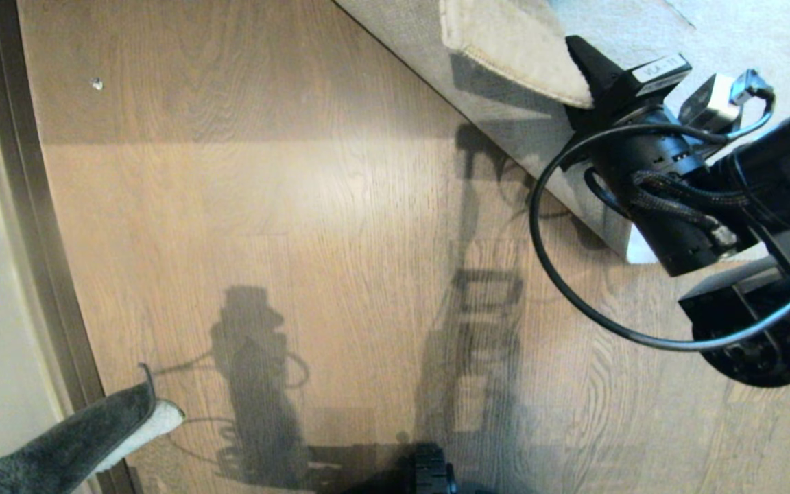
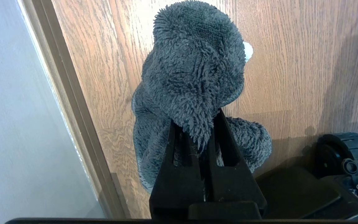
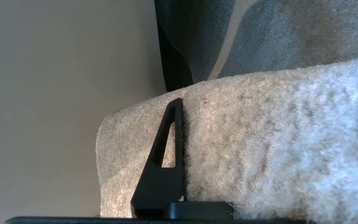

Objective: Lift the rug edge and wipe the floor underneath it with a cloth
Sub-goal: Lift up the carpet, then wipe the floor under the carpet with a rag

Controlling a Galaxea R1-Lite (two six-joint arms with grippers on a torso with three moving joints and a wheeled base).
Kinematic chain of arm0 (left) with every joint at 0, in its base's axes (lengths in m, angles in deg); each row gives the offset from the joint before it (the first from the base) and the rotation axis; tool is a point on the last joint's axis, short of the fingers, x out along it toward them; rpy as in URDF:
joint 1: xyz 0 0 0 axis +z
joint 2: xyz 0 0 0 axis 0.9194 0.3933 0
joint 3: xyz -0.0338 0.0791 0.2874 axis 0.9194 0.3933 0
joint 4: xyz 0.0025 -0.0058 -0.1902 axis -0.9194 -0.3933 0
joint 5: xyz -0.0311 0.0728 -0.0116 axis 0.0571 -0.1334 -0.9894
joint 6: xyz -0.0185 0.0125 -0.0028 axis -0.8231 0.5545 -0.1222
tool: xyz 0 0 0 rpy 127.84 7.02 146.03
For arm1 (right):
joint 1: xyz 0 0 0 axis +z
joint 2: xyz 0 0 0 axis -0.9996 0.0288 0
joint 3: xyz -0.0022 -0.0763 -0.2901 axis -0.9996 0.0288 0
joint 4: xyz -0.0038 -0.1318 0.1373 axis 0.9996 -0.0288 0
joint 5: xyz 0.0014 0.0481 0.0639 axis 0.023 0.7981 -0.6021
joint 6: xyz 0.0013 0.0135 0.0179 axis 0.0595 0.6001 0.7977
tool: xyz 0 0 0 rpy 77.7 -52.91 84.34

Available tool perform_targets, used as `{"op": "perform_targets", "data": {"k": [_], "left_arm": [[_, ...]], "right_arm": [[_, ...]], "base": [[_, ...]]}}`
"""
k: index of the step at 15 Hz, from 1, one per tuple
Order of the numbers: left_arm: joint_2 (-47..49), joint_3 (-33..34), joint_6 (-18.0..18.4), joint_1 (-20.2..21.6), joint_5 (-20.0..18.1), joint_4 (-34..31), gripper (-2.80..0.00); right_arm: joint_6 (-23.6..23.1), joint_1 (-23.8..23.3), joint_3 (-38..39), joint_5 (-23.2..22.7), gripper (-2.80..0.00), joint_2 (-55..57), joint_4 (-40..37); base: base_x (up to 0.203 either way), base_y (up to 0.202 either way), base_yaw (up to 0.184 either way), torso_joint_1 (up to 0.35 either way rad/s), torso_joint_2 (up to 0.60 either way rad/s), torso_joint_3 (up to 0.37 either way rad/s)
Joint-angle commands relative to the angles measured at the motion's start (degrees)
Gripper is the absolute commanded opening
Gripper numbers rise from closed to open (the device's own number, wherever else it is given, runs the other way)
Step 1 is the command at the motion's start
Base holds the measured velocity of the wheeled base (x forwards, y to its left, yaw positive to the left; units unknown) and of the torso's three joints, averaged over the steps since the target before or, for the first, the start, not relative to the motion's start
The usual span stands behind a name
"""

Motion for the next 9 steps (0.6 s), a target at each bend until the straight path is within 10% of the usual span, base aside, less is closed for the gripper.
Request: {"op": "perform_targets", "data": {"k": [1,9], "left_arm": [[0.0,-0.14,-0.07,-0.04,-0.17,0.11,-2.8],[25.18,-17.42,2.04,0.09,-2.92,2.66,-2.8]], "right_arm": [[0.34,-0.04,-0.03,0.03,-2.8,0.11,2.5],[0.52,-0.13,-0.59,0.12,-2.8,-0.06,2.5]], "base": [[0.0,0.0,0.0,0.0,0.0,0.0],[0.0,0.0,0.0,0.0,0.0,0.0]]}}
